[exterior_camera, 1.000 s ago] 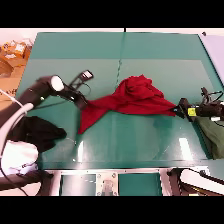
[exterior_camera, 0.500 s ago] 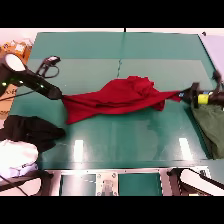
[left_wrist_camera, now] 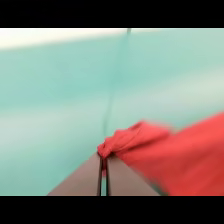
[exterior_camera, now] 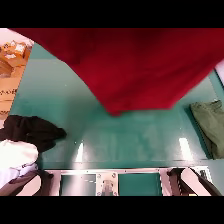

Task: Fold the shirts.

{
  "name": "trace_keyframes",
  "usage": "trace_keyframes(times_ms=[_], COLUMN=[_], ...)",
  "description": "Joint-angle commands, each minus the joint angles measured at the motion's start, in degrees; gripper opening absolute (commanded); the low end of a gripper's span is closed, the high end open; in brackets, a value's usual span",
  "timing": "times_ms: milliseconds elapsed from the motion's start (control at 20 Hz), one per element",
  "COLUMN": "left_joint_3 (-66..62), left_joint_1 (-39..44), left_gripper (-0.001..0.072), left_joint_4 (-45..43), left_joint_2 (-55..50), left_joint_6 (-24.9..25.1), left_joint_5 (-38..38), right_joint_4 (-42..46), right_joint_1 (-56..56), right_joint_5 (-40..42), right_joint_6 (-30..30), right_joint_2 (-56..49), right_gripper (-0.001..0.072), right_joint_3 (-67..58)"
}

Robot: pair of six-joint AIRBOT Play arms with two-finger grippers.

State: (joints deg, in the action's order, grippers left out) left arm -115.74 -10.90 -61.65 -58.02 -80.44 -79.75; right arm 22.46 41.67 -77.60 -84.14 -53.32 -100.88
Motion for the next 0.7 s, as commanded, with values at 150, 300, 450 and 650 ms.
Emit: trace_keyframes(times_ms=[150,300,450,650], left_joint_3=[-8.8,-6.5,3.5,17.4], left_joint_1=[-1.2,-1.2,-1.2,-1.2], left_gripper=[0.0020,0.0021,0.0020,0.0021], left_joint_4=[-3.2,-3.9,-3.9,3.5], left_joint_2=[10.5,10.5,9.6,3.1], left_joint_6=[-8.1,-8.0,-8.0,-5.4], left_joint_5=[4.7,4.8,5.8,12.0], right_joint_4=[2.3,5.1,5.2,5.3], right_joint_1=[5.5,5.4,5.2,-2.1], right_joint_5=[3.7,2.8,2.9,6.1], right_joint_6=[-4.2,-4.1,-2.3,3.6], right_joint_2=[7.0,7.5,6.5,1.7], right_gripper=[0.0016,0.0015,0.0016,0.0016], right_joint_3=[-12.6,-11.9,-5.8,10.8])
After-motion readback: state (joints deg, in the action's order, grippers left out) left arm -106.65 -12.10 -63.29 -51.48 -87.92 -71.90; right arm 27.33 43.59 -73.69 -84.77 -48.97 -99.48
